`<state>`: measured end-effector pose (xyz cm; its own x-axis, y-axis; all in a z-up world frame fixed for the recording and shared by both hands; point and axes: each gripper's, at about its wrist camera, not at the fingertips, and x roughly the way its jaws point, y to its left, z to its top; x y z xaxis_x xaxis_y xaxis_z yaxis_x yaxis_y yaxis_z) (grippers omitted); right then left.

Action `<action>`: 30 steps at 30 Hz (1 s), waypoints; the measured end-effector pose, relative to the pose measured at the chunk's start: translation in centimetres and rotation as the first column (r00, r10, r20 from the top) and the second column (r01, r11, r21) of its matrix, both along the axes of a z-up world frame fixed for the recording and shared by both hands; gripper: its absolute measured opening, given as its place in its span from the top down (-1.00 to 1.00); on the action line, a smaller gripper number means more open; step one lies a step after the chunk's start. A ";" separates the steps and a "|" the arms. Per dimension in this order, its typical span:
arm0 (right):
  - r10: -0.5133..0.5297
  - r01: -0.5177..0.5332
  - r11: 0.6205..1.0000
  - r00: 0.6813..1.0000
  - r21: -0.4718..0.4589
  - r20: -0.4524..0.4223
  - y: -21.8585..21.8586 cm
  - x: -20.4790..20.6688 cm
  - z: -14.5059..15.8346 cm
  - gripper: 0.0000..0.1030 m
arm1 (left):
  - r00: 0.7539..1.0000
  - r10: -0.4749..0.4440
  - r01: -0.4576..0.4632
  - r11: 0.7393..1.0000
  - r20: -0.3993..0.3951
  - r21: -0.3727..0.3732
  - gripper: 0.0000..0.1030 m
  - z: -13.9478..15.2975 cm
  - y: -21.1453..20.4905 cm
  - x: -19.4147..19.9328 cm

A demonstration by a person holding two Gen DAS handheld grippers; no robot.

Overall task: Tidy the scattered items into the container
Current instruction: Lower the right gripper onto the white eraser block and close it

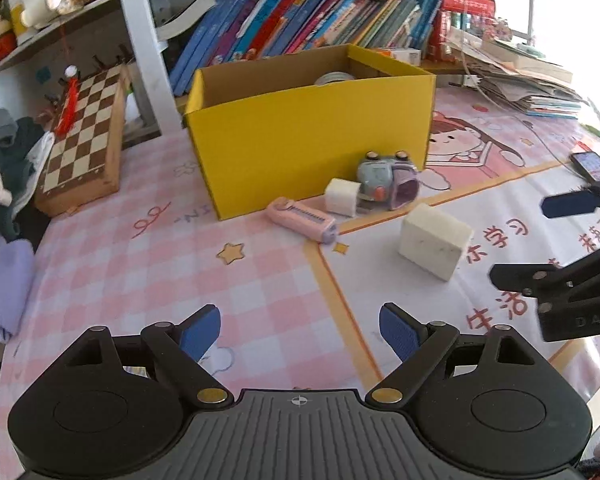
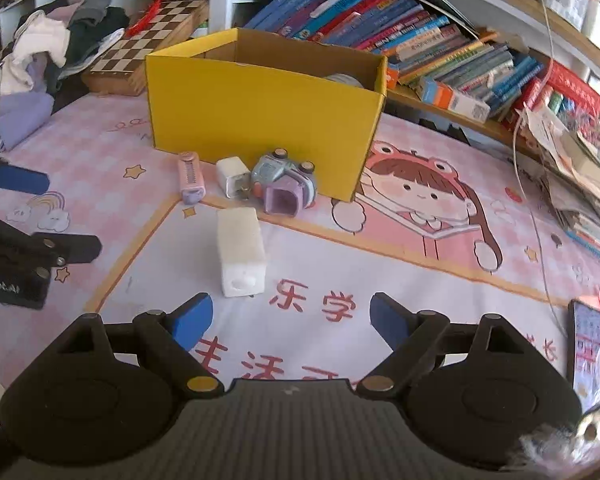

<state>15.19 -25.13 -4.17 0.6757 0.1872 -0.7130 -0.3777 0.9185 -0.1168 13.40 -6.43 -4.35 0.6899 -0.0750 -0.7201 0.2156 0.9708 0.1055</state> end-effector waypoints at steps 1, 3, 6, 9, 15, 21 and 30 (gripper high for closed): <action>0.006 -0.006 1.000 1.000 0.001 0.004 0.0 0.1 0.0 -0.63 | 1.000 -0.004 0.004 1.000 0.003 0.000 -0.73 0.0 -0.2 0.0; 0.020 -0.020 1.000 1.000 -0.001 0.002 0.1 0.3 0.0 -0.60 | 1.000 -0.005 0.005 1.000 0.004 -0.006 -0.73 0.0 -0.3 0.2; 0.039 -0.039 0.999 0.999 -0.004 -0.010 0.1 0.7 -0.2 -0.40 | 1.000 0.005 -0.005 1.000 -0.007 -0.012 -0.73 -0.2 -0.4 0.5; 0.049 -0.049 0.999 0.999 -0.001 -0.023 0.0 1.3 -0.4 -0.20 | 1.000 0.016 -0.016 1.000 -0.016 -0.023 -0.73 -0.4 -0.5 0.9; 0.067 -0.066 0.998 0.997 0.016 -0.039 -0.5 2.5 -0.7 -0.02 | 0.999 0.027 -0.027 0.999 -0.023 -0.027 -0.73 -0.6 -0.9 1.4; 0.077 -0.075 0.997 0.996 0.035 -0.039 -0.7 3.8 -0.9 -0.03 | 0.999 0.024 -0.026 0.999 -0.049 -0.033 -0.73 -1.1 -1.3 1.9; 0.120 -0.117 0.988 0.993 0.105 -0.015 -0.7 5.4 0.0 -0.06 | 0.998 0.035 -0.036 0.999 -0.060 -0.026 -0.73 -1.4 -1.9 2.5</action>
<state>20.57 -25.82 -4.18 0.6289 0.3388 -0.6998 -0.4860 0.8738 -0.0138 15.87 -8.29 -5.74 0.6487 -0.0712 -0.7577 0.1862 0.9802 0.0673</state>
